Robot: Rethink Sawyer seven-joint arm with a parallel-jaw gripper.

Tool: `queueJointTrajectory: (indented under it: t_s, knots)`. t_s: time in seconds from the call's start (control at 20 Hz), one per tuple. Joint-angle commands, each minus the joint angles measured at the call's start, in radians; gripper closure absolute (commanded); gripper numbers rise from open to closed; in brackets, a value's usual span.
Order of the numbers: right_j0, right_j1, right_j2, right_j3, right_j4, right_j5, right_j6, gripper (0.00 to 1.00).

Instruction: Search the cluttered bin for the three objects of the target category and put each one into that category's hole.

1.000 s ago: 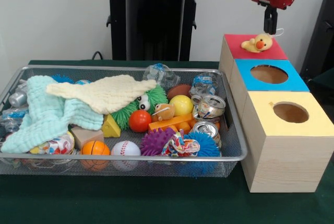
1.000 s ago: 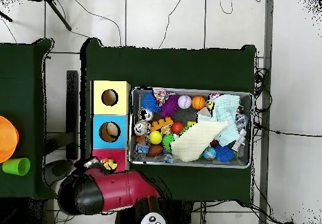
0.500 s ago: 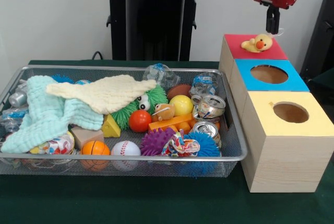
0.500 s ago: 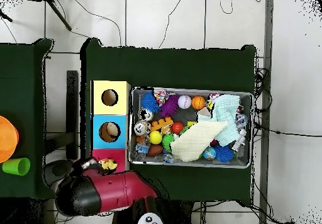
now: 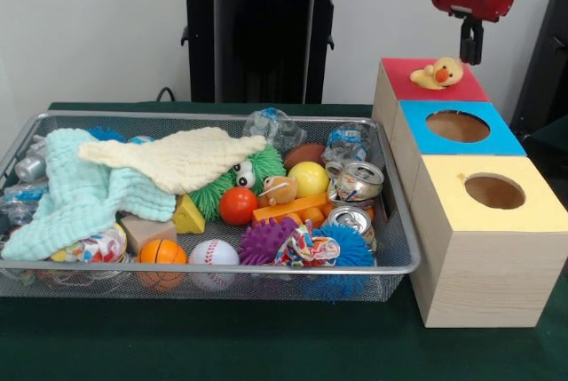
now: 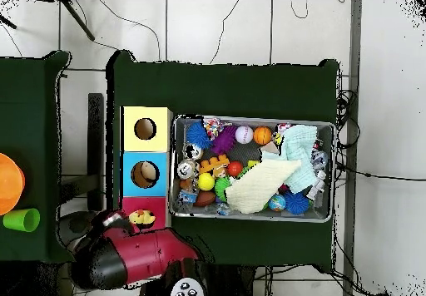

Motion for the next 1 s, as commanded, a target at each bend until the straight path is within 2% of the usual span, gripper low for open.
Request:
queueJointTrajectory:
  t_s: [0.05, 0.3, 0.65, 0.85, 1.0]
  knots:
    - [-0.003, 0.072, -0.048, -0.01, -0.075, -0.049, 0.002, 1.0]
    - [-0.048, 0.066, -0.028, 0.005, -0.09, -0.063, -0.008, 1.0]
    - [-0.104, -0.006, 0.05, 0.022, -0.033, 0.045, -0.011, 1.0]
    - [-0.102, -0.029, 0.065, 0.011, -0.009, 0.089, -0.003, 1.0]
    - [-0.082, -0.019, 0.05, -0.006, -0.007, 0.09, 0.012, 1.0]
